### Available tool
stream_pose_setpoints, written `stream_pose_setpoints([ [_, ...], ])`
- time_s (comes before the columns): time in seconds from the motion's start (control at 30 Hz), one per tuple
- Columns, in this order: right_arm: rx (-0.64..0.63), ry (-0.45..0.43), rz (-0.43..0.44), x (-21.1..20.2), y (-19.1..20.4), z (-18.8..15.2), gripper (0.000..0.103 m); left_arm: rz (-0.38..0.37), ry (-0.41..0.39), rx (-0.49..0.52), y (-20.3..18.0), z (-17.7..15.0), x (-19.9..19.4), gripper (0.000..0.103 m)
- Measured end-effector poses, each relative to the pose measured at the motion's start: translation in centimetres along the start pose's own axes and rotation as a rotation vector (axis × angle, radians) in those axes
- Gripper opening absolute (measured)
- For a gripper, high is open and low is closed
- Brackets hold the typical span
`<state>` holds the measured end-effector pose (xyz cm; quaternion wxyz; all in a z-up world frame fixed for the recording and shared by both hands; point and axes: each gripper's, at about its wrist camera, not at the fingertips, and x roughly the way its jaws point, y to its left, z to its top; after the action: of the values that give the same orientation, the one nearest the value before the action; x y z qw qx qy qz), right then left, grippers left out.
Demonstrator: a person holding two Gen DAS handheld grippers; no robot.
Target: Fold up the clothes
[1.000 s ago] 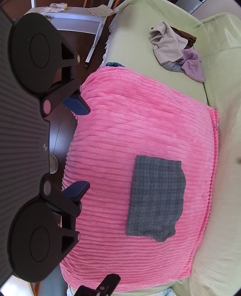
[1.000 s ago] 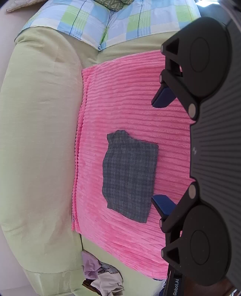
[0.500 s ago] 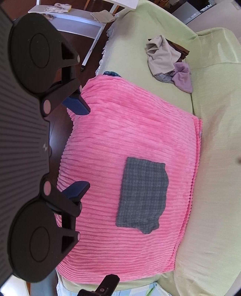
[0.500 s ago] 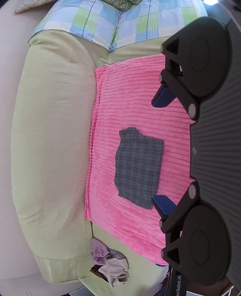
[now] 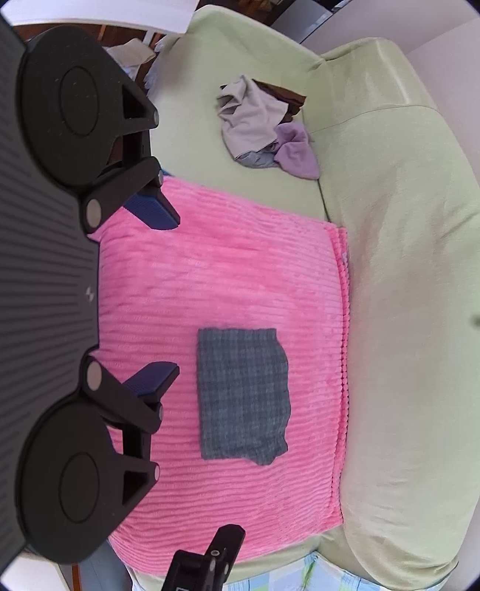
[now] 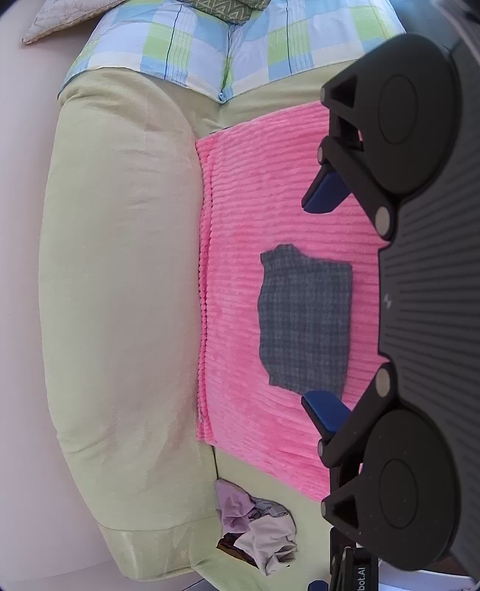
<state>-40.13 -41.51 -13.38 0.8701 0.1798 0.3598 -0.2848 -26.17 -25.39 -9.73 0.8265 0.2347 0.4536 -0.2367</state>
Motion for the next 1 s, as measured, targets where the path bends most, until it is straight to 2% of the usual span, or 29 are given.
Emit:
stream_pose_setpoints([
  [0.33,-0.042,-0.022,-0.014,0.6,-0.1,1.3,0.101,-0.023,-0.013,0.005,-1.7,0.6,0.8,0.081],
  [1.0,-0.097,0.02,0.025,0.2,-5.8,0.2,0.101,-0.015,0.019,-0.053,-7.3,-0.2,-0.1,0.081],
])
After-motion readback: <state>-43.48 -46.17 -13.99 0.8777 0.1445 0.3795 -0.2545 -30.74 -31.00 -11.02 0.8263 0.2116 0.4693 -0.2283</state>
